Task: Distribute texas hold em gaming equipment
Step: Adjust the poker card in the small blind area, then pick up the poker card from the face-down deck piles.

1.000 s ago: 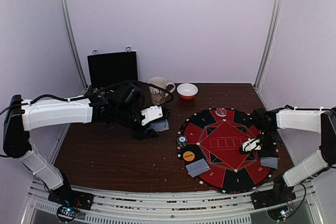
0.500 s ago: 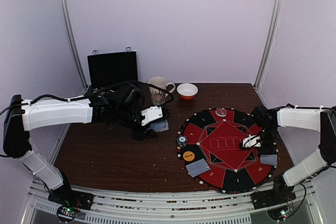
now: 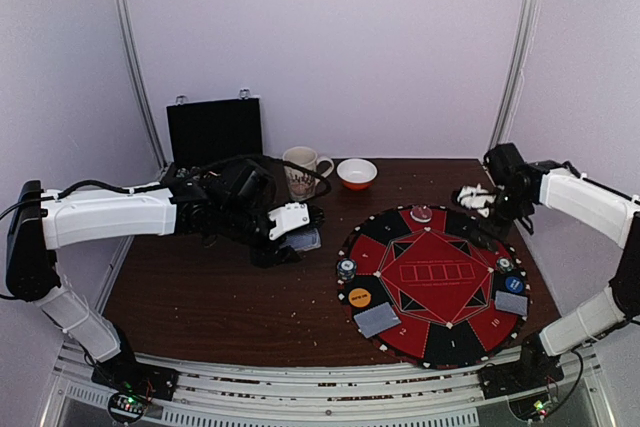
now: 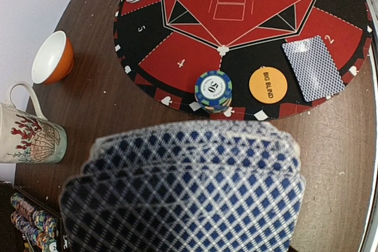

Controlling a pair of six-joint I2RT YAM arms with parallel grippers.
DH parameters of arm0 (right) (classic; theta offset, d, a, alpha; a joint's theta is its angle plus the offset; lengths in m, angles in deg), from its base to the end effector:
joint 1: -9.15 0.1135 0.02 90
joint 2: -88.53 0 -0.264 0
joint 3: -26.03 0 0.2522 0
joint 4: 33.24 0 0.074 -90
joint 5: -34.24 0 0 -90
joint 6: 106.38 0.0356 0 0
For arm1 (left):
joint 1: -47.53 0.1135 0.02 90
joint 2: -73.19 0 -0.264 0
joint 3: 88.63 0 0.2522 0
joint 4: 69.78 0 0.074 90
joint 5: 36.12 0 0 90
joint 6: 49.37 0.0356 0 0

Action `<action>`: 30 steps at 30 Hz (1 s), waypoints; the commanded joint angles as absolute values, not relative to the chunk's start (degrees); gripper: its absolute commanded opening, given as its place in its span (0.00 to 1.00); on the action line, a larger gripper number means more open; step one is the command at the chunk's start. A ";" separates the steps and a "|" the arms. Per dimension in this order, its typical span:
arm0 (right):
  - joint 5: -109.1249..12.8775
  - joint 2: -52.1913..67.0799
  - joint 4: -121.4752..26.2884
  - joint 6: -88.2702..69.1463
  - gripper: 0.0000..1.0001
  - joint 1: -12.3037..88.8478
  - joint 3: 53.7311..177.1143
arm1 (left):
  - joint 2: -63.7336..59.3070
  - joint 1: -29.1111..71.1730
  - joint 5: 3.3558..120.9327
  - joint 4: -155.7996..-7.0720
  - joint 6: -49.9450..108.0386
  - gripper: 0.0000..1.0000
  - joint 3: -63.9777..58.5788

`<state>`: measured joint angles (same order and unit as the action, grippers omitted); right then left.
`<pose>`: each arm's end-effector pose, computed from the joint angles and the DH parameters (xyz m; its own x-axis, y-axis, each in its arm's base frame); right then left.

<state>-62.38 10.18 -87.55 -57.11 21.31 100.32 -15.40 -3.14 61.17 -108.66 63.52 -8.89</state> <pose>0.2703 0.0540 0.2611 -0.5328 -0.7778 -0.3334 -0.6569 0.6285 -0.4166 0.2096 -0.2629 0.2577 -0.1126 0.7462 -0.6562 0.9391 0.2957 0.1751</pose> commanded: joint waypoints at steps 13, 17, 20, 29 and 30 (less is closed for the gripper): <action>-18.98 11.27 -41.04 20.55 0.89 37.89 98.86 | -13.46 -3.04 62.63 -106.15 64.03 0.57 -9.35; -17.18 5.90 -36.50 22.34 0.87 44.10 97.34 | -13.48 -3.01 63.86 -106.21 63.76 0.57 -9.06; -15.44 1.24 -35.73 22.08 0.86 47.74 98.88 | -13.82 -3.01 63.67 -106.22 63.68 0.57 -9.04; -12.02 -6.70 -24.22 26.58 0.89 52.58 99.14 | -13.90 -3.01 63.48 -106.27 63.49 0.57 -9.04; -11.65 -7.17 -22.42 27.21 0.89 52.81 99.05 | -13.91 -3.01 63.42 -106.24 63.48 0.56 -9.04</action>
<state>-14.33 -5.91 -31.32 23.96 52.04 97.72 -15.30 -3.14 62.70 -108.47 63.59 -9.00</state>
